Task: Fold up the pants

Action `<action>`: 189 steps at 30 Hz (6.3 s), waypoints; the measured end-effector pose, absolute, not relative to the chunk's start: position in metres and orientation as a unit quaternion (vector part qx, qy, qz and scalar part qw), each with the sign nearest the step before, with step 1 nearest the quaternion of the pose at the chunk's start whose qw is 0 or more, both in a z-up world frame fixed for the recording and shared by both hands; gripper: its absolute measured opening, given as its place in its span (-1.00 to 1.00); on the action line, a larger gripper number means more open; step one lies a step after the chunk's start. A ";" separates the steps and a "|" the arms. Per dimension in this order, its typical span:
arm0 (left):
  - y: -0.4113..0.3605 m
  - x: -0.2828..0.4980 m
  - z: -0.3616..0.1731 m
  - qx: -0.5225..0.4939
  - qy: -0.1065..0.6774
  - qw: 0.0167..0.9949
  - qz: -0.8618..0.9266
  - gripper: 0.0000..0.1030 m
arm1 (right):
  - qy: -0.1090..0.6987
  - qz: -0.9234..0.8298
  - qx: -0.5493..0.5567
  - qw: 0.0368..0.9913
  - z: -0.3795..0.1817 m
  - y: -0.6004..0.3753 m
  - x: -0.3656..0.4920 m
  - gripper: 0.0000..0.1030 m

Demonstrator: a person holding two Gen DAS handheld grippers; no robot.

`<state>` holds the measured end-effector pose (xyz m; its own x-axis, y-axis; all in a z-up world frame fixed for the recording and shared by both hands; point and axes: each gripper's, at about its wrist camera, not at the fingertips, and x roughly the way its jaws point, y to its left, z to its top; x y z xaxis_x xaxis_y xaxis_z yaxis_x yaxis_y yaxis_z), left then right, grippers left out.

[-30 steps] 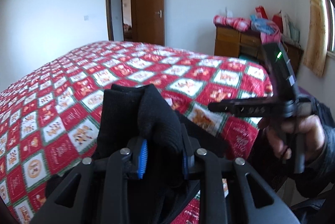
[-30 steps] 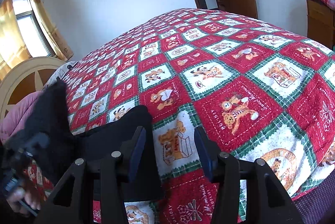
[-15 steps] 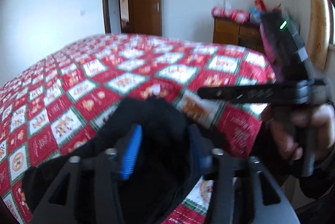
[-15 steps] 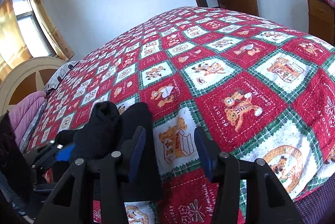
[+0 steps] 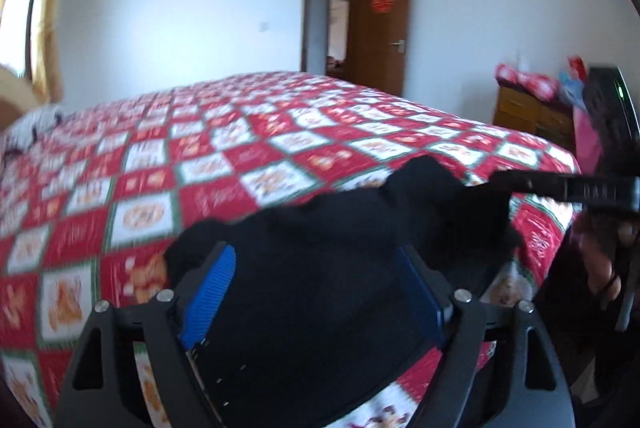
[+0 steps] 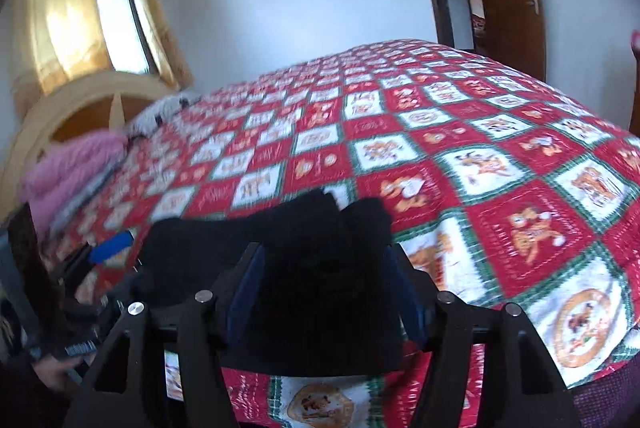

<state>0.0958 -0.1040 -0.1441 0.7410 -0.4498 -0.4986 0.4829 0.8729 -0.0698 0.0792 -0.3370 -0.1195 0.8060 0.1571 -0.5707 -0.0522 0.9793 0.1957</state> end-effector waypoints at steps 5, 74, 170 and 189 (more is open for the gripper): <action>-0.096 0.106 -0.163 0.018 0.280 0.932 -0.229 0.78 | 0.345 0.041 0.066 0.935 -0.135 -0.337 0.087 -0.62; -0.068 0.090 -0.194 0.015 0.319 0.925 -0.207 1.00 | 0.383 0.097 -0.081 0.915 -0.164 -0.258 0.116 -0.03; -0.063 0.117 -0.190 -0.058 0.334 0.907 -0.249 -0.58 | 0.367 0.108 0.122 0.916 -0.163 -0.365 0.113 -0.50; -0.003 0.110 -0.150 -0.105 0.277 0.924 -0.242 -0.79 | 0.322 0.161 0.078 0.930 -0.103 -0.304 0.131 -0.53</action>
